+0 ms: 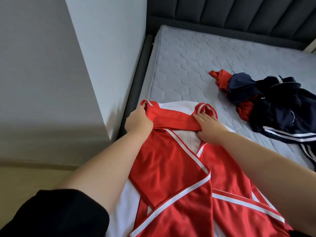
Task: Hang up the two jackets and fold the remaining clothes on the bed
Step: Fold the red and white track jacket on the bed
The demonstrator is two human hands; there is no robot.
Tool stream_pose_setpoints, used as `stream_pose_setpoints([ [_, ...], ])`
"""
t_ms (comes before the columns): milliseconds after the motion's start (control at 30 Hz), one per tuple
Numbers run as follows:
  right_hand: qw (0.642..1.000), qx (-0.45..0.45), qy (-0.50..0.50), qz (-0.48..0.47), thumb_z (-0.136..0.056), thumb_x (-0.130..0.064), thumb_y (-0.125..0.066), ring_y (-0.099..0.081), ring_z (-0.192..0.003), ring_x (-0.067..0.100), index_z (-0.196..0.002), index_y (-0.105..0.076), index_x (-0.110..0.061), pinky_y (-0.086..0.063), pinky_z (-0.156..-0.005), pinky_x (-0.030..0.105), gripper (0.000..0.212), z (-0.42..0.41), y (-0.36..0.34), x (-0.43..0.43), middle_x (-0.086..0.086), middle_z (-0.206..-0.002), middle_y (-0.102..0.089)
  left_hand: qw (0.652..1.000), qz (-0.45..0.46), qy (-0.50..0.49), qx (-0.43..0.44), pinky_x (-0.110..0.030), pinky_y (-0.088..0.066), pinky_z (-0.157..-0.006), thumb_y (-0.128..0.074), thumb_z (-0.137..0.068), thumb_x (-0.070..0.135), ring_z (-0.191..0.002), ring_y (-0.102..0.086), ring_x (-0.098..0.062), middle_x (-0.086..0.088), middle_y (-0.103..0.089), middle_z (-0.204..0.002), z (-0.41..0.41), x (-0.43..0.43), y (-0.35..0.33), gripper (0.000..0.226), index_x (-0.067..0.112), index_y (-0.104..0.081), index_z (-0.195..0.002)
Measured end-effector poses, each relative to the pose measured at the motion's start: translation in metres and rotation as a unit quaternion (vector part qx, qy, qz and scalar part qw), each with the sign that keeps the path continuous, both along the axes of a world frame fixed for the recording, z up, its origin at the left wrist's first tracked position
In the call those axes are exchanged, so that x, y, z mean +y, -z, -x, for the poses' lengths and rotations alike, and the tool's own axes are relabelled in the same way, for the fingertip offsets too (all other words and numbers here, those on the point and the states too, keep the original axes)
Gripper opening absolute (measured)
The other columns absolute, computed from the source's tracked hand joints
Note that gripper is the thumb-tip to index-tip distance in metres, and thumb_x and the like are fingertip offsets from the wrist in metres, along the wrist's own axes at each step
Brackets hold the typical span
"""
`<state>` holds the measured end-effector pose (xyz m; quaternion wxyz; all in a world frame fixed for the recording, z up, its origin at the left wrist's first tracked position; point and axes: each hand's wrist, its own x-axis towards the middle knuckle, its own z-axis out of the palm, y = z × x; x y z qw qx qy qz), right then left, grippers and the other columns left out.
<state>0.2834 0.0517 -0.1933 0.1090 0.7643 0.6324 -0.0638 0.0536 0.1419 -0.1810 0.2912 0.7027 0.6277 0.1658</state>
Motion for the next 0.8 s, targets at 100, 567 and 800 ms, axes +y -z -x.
stream_pose_setpoints([
  [100,0.992,0.063,0.002,-0.113,-0.087,-0.033,-0.049,-0.03,-0.138,0.026,-0.136,-0.047,-0.007,-0.013,-0.116,0.037,0.056,-0.003,0.0,-0.001,0.014,-0.144,-0.042,0.988,-0.143,0.044,0.048,-0.038,-0.041,-0.087,-0.06,-0.082,0.013,-0.115,-0.045,-0.03,-0.009,-0.046,-0.126,-0.004,0.01,0.006,0.052,0.017,-0.042,-0.13],
  [567,0.949,0.199,0.222,-0.101,-0.082,-0.03,-0.071,-0.043,-0.129,0.028,-0.14,-0.04,-0.008,-0.031,-0.103,0.03,0.07,-0.027,-0.016,0.07,0.012,-0.141,-0.045,0.989,0.008,0.141,0.036,-0.035,-0.04,-0.097,-0.074,-0.077,0.029,-0.124,-0.047,-0.03,-0.01,-0.052,-0.134,-0.018,0.066,0.011,0.066,0.009,-0.045,-0.133],
  [800,0.921,0.252,0.233,-0.186,-0.079,0.005,-0.057,-0.05,-0.029,0.0,-0.09,-0.067,-0.002,-0.039,-0.036,0.009,0.017,-0.028,-0.037,0.063,0.002,-0.055,-0.056,0.984,-0.113,0.133,0.047,-0.03,-0.037,-0.066,-0.069,-0.075,0.017,-0.096,-0.054,-0.03,-0.007,-0.057,-0.088,-0.015,0.048,-0.012,0.014,0.012,-0.059,-0.084],
])
